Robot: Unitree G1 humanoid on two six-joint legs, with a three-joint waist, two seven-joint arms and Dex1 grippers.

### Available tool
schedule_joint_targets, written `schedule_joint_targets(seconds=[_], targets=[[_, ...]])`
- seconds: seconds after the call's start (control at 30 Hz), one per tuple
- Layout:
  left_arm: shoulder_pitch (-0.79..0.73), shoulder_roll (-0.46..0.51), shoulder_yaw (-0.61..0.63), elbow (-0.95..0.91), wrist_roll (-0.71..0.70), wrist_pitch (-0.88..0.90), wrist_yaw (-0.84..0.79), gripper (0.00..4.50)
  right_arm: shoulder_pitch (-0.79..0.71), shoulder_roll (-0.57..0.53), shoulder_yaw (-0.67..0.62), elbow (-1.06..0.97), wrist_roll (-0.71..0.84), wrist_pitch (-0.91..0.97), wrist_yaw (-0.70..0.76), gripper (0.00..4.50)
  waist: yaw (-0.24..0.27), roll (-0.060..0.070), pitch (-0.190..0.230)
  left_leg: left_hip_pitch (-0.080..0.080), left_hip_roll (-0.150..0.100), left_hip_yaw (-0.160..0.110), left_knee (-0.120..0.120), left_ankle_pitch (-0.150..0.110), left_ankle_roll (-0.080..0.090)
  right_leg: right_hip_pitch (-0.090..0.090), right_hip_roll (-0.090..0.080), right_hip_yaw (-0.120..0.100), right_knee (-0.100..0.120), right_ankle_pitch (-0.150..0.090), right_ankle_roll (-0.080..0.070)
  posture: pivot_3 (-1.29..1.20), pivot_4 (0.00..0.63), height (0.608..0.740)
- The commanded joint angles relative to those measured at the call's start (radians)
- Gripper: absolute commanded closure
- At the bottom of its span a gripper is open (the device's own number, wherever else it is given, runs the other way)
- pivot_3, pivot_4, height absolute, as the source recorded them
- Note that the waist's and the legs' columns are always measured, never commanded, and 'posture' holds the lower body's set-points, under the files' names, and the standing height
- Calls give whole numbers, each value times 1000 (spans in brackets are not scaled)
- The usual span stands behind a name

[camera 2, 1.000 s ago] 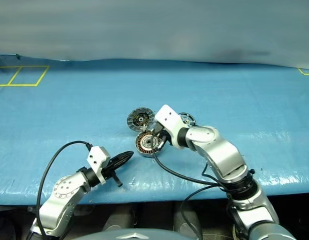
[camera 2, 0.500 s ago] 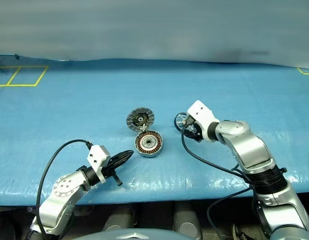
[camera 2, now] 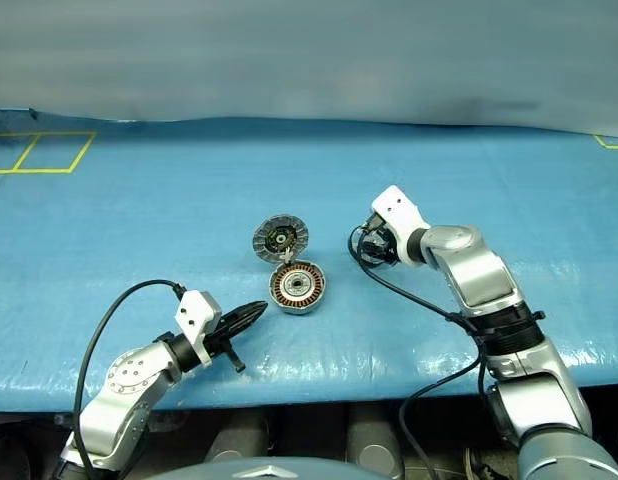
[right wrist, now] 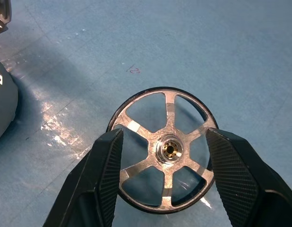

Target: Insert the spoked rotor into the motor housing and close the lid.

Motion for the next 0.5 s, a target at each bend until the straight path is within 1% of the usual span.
schedule_joint_targets(seconds=[0.03,0.5], targets=[[-1,0,-5,-45,-5,4,5,4500,-30,25,-38,13,3,15,-18,1585,0,0,0,0,0,0,0,0,0,0,0,0,0,0,0,0,150,740],[1,3,-4,-52,-8,16,0,4500,-23,44,-57,68,3,28,-42,1585,-1,0,0,0,0,0,0,0,0,0,0,0,1,0,0,0,150,740]])
